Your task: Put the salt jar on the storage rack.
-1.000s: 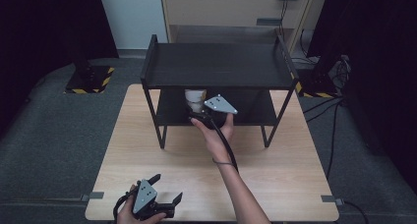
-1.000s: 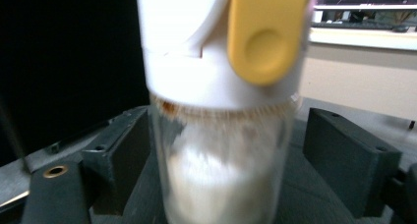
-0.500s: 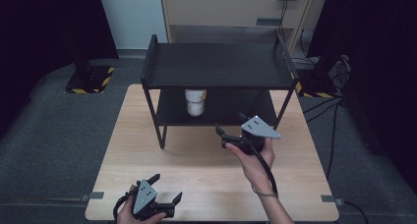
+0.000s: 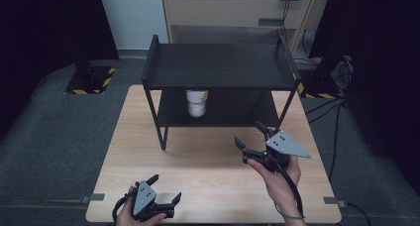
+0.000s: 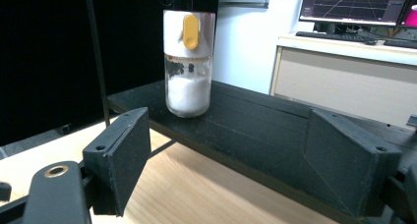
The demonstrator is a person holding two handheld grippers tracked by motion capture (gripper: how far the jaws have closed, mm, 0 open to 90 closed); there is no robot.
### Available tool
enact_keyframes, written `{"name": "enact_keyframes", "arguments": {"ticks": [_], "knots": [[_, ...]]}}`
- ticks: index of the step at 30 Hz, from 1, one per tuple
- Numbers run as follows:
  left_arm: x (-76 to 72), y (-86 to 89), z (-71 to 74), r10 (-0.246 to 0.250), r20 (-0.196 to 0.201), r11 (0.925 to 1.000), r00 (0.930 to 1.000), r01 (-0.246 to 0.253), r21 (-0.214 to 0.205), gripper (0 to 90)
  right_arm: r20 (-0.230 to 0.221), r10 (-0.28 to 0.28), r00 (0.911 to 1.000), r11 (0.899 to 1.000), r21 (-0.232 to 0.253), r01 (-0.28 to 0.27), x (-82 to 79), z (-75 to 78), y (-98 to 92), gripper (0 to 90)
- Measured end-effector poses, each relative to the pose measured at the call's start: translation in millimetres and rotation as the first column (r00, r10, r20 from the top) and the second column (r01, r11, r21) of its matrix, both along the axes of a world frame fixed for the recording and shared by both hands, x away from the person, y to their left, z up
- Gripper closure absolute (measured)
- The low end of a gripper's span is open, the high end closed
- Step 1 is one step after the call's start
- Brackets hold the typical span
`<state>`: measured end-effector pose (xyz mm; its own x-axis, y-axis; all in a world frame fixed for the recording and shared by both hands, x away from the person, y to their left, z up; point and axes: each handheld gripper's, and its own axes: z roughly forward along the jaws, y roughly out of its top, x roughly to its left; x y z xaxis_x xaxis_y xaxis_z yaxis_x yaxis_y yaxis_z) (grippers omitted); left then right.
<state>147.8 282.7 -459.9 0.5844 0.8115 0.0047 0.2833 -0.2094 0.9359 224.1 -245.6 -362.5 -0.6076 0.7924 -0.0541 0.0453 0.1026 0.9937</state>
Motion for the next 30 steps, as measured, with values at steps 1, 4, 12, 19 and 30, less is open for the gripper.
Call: {"name": "enact_keyframes", "arguments": {"ticks": [1,4,12,19,30], "knots": [[-0.1,-0.1,-0.2,0.0,0.001,1.0,1.0,0.0,-0.001,1.9,-0.001,-0.003,1.0,1.0,0.0,0.003,-2.6,-0.9,-2.1,18.1],[-0.3,-0.3,-0.4,-0.002,0.003,1.0,1.0,0.002,0.0,1.9,-0.004,-0.011,0.9999,1.0,0.003,0.011,-11.3,-4.2,-9.1,18.0],[-1.8,-2.0,-0.7,0.005,0.019,0.9998,0.9998,-0.005,0.021,1.8,-0.008,-0.022,0.9997,1.0,-0.009,0.022,-35.8,-11.3,-29.7,17.2],[-1.1,-2.4,-1.0,0.007,0.016,0.9996,0.9999,-0.007,0.029,1.8,-0.058,-0.064,0.9963,0.997,-0.04,0.062,-47.7,-23.7,-47.1,17.0],[-0.3,-2.6,-1.6,0.008,0.012,0.9992,0.9999,-0.008,0.038,1.8,-0.17,-0.097,0.9807,0.993,-0.086,0.083,-55.4,-56.3,-59.6,16.8]]}}
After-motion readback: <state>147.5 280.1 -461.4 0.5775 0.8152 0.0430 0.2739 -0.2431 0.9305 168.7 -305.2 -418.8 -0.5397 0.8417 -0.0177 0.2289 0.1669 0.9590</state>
